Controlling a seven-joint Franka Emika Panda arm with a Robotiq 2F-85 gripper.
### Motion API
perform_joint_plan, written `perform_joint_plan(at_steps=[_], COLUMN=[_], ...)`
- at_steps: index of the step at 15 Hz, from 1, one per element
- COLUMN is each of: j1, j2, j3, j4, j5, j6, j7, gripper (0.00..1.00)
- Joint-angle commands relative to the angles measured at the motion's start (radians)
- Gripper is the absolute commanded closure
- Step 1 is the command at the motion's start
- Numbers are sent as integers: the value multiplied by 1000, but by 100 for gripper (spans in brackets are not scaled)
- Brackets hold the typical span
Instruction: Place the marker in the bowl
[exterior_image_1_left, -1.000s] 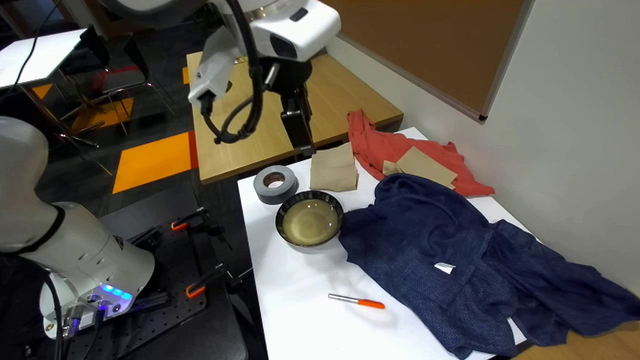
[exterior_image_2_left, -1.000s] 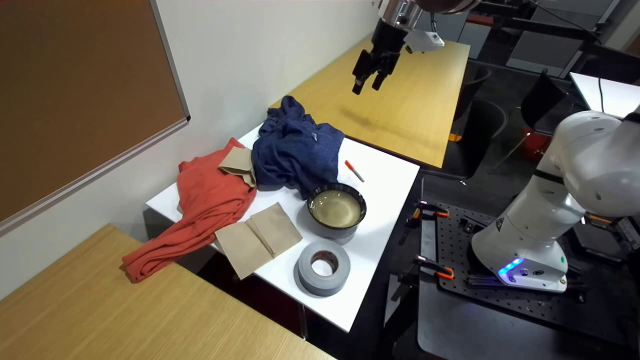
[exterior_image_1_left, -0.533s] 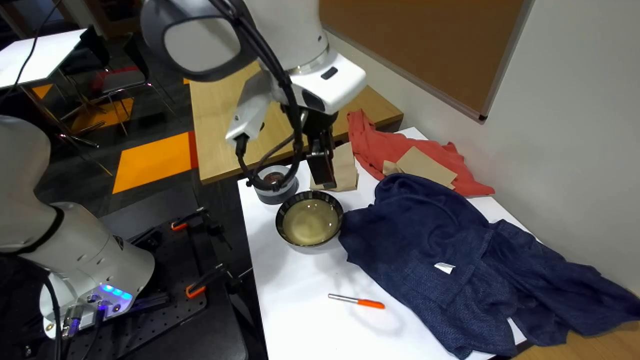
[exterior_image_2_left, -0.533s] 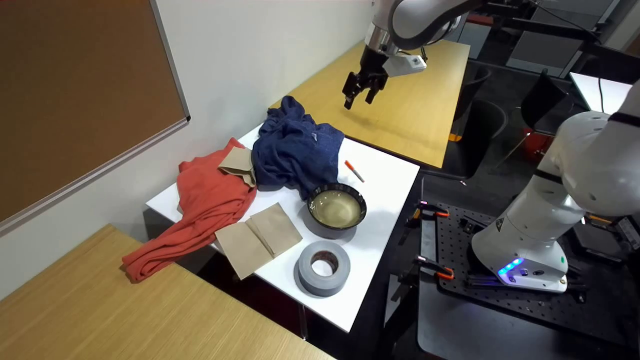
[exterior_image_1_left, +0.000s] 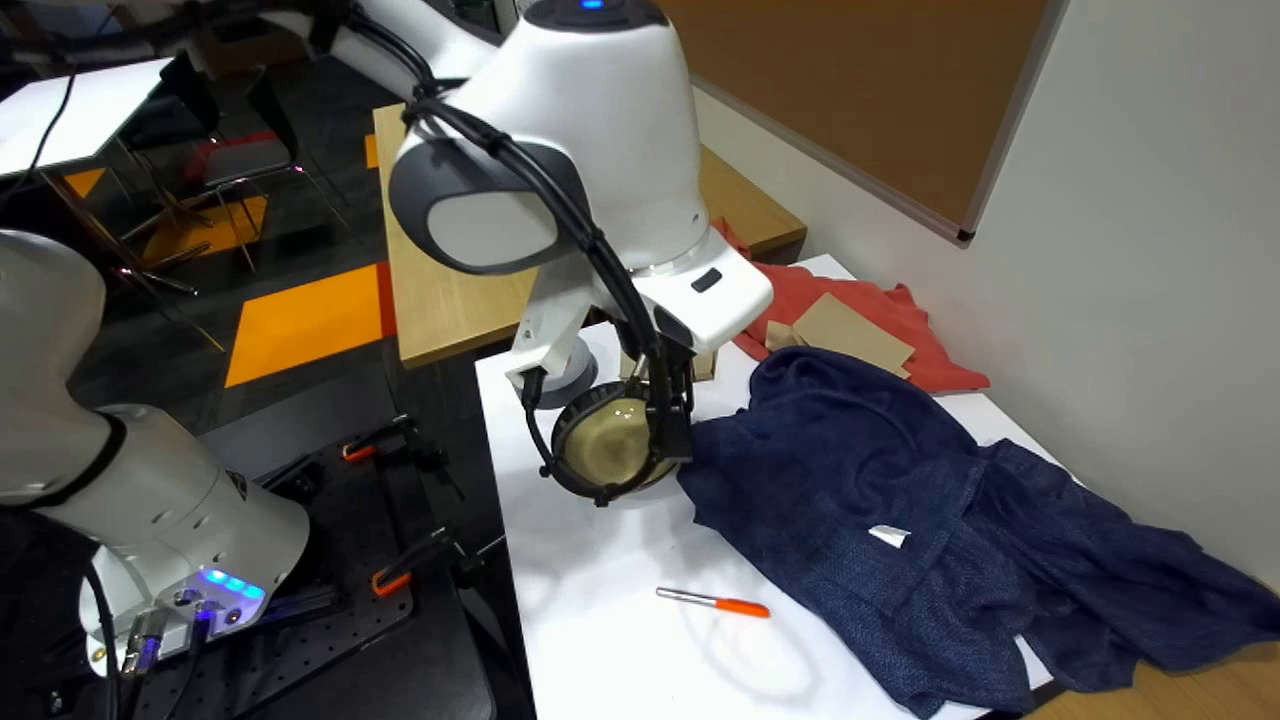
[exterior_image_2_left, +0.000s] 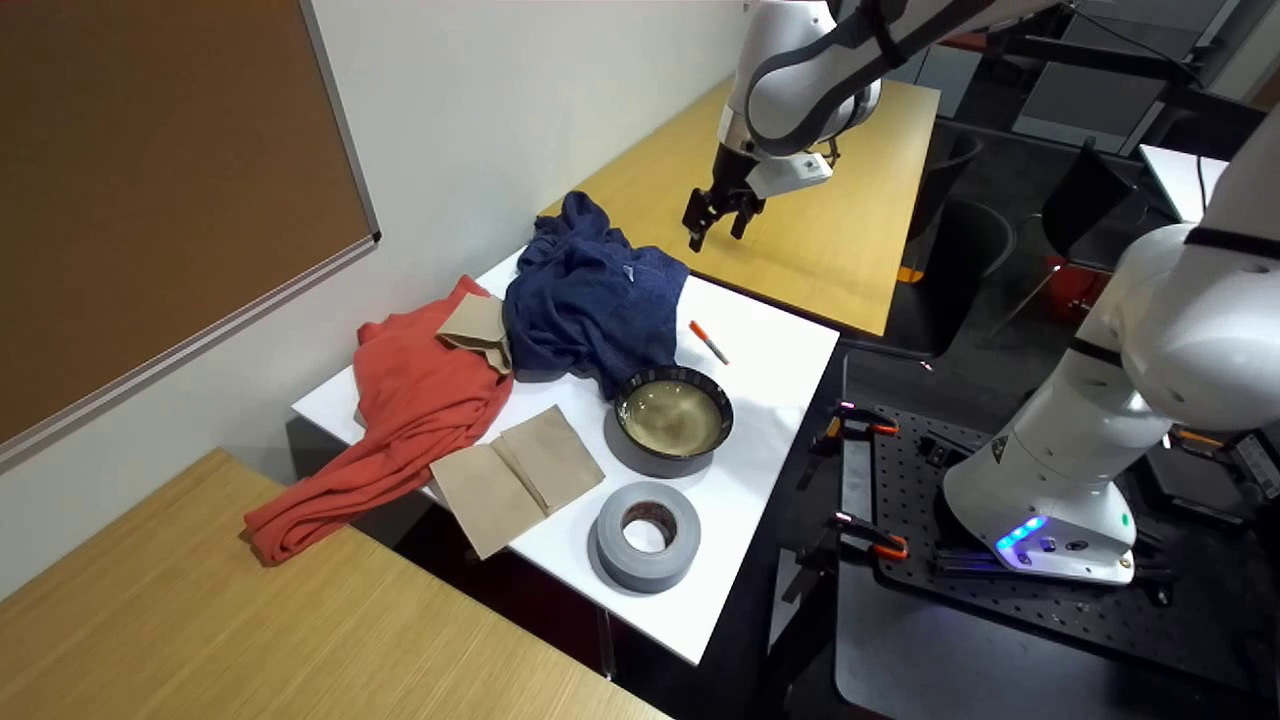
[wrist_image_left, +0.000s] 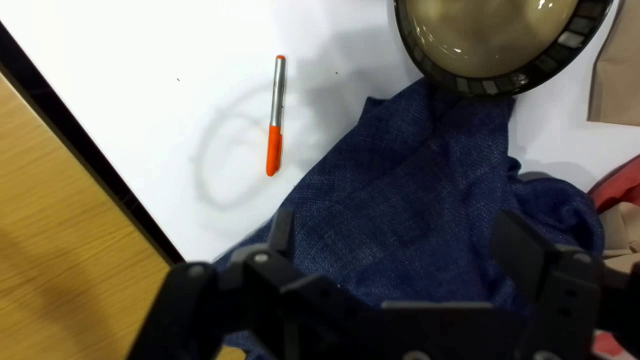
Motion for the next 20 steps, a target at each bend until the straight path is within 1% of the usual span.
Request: perform_joint_plan(at_steps=[1, 3, 4, 5, 11, 15, 20], j1=[-9, -9, -8, -8, -8, -8, -25], j2=[91, 119, 106, 102, 111, 180, 295], j3=[-12, -20, -22, -18, -18, -10, 20], j4=[37, 43, 40, 23, 24, 37, 57], j5=[2, 3, -2, 0, 0, 29, 117], j6=[50, 45, 12, 35, 35, 64, 97], j7=[25, 32, 26, 5, 5, 14, -27], gripper=[0, 0, 0, 0, 0, 0, 0])
